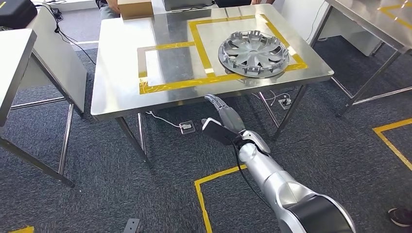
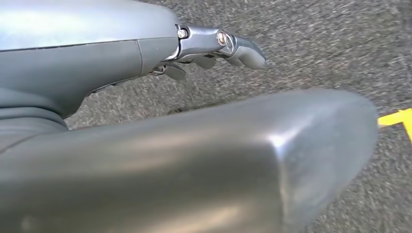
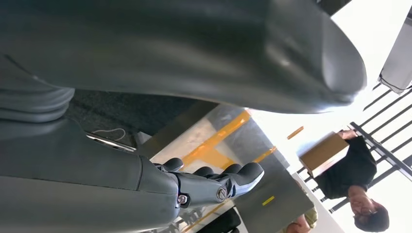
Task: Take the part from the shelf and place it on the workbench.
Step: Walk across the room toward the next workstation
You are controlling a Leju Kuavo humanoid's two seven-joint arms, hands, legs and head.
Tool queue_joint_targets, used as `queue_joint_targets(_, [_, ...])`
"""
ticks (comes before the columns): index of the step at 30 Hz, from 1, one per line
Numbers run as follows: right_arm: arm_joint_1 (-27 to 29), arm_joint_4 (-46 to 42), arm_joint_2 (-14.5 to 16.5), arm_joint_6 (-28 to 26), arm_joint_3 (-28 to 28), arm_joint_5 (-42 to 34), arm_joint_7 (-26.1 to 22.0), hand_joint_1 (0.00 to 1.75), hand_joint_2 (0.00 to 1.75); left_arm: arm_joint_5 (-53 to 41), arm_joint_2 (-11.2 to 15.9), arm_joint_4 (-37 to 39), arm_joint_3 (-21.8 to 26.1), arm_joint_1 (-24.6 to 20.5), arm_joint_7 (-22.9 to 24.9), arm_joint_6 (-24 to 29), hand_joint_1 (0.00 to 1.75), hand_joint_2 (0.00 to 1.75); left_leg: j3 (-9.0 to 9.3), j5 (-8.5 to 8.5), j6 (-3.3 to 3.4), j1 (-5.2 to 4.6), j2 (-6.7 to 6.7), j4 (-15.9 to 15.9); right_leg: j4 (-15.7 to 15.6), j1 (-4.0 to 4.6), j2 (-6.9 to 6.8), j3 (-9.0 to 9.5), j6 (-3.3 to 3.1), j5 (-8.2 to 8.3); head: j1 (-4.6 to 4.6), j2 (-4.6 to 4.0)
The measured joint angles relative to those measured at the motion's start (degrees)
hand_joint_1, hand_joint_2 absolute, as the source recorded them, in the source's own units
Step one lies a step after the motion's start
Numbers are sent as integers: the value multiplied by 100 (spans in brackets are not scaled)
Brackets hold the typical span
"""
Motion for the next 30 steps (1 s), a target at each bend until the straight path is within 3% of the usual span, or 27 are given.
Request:
queue_joint_targets(2, [-13,-2,1,0,0,-1,-13,0,0,0,-5,0,0,-5,-2,0,0,0,-74,84,-52,-10,-1,9,-732,38,14,507,-74,-20,4,0])
queue_joint_targets(3, [-19,-3,-1,0,0,-1,-18,0,0,0,-9,0,0,-9,-3,0,0,0,-89,123,-86,-8,-1,2,-939,59,19,625,-110,-75,8,0])
queue_joint_targets(6, [-28,-3,-6,-1,0,-5,-22,0,0,10,-9,0,0,-6,-55,14,0,0,-121,197,-195,-7,-3,-49,-1076,55,13,613,-216,3,18,0])
queue_joint_targets(8, [-29,-3,-6,-1,0,-14,-19,0,0,18,-6,0,0,-3,-98,43,0,0,-238,-52,-251,-6,-8,195,-1132,13,1,550,-290,125,-10,0])
queue_joint_targets(10, [-22,-3,-6,1,0,-21,-14,0,0,16,-3,0,0,-3,-103,62,0,0,-467,-541,-305,22,-8,878,-1139,6,-6,452,-324,218,-47,0])
queue_joint_targets(12, [-4,3,-7,2,0,-25,-9,0,0,10,-1,0,0,1,-94,67,0,0,-604,-795,-352,45,-6,1465,-1135,7,-14,359,-316,291,-60,0])
queue_joint_targets(13, [5,7,-8,2,0,-30,-7,0,0,7,-1,0,0,3,-89,68,0,0,-535,-762,-363,54,-4,1480,-1133,7,-18,319,-306,323,-63,0])
queue_joint_targets(14, [12,10,-9,1,0,-35,-5,0,0,4,0,0,0,2,-85,68,0,0,-340,-645,-369,63,0,1250,-1128,4,-21,286,-291,351,-65,0])
queue_joint_targets(16, [12,12,-13,-8,0,-51,-5,0,0,1,1,0,0,-6,-73,66,0,0,227,-430,-353,72,11,423,-1110,3,-26,236,-248,395,-71,0])
queue_joint_targets(18, [5,12,-17,-22,0,-63,-4,0,0,-6,0,0,0,-14,-55,56,0,0,519,-349,-289,47,4,-60,-1094,7,-28,207,-189,434,-72,0])
queue_joint_targets(19, [4,11,-20,-28,0,-67,-2,0,0,-11,-1,0,0,-16,-46,49,0,0,525,-351,-252,39,-5,-101,-1088,15,-29,193,-164,446,-70,0])
queue_joint_targets(23, [11,10,-36,-68,0,-71,9,0,0,-32,-1,0,0,-14,-22,29,0,0,457,-290,-183,20,-15,-126,-1124,20,-25,157,-257,509,-53,0])
queue_joint_targets(26, [15,10,-42,-130,1,-31,32,0,0,-41,-1,0,0,-15,-19,20,0,0,411,-268,-139,0,-12,-94,-1169,5,-24,151,-134,592,-49,0])
queue_joint_targets(30, [24,10,-45,-147,22,27,80,0,0,-52,3,0,0,-16,-19,17,0,0,340,-249,-89,-32,-11,-47,-1185,-26,-24,110,-25,647,-50,0])
